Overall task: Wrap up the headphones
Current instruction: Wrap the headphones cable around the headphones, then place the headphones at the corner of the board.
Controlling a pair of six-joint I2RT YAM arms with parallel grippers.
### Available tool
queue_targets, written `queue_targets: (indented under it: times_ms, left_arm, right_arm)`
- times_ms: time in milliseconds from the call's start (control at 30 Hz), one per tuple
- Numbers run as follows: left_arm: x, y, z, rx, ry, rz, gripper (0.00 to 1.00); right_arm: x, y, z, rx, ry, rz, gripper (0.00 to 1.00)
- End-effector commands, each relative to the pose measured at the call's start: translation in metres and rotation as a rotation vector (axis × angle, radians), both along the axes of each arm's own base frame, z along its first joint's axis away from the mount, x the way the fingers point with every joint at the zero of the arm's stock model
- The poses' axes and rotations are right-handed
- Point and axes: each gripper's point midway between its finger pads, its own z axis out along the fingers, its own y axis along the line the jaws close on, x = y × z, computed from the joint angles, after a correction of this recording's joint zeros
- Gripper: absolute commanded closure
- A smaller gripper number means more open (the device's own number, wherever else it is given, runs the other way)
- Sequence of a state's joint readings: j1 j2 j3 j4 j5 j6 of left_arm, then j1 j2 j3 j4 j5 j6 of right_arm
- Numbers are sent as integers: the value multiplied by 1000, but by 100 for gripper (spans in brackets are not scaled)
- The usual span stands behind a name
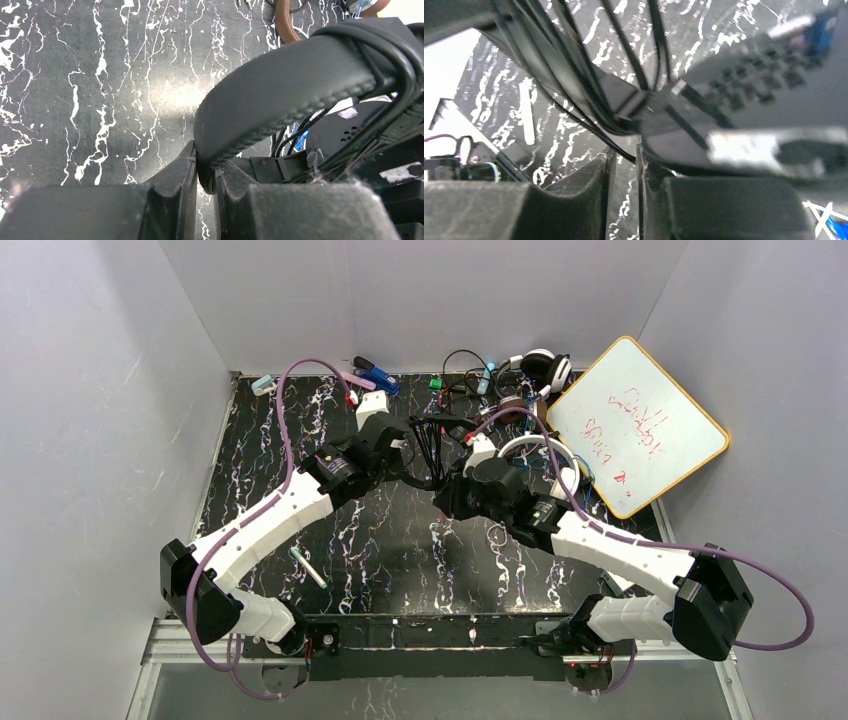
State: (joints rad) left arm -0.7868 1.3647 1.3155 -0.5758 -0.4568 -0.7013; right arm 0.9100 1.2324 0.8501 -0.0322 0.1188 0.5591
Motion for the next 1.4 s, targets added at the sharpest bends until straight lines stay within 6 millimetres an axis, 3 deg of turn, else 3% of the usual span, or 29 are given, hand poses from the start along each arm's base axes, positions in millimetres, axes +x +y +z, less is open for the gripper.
queue_targets:
  times_ms: [0,167,367,467,600,733,1100,1367]
  left_arm:
    - [5,-6,39,-142,-89,22,100]
    - [4,-8,33,-139,-72,14,100]
    - [2,-11,29,-159,-48,4,100]
    - [1,-11,26,-160,-36,2,100]
    - [2,-4,24,-140,-27,21,100]
    - [7,11,15,-140,25,59,99]
    - [12,71,-15,-76,111,179,98]
    - [5,110,-30,-39,176,268,97]
  right_arm:
    - [9,-24,-10,-5,-16,-124,69]
    - [14,-34,-5,16,-57,-166,73]
    - [8,-30,-6,17,-82,-99,72]
    - [-5,-21,-9,17,-101,21,68]
    - [-12,-26,-18,-15,-114,58,62]
    - [-17,-33,-18,-14,-130,65,57]
    - [-32,-35,-7,26,-189,146,13]
    - [-35,-39,-1,21,-231,169,8]
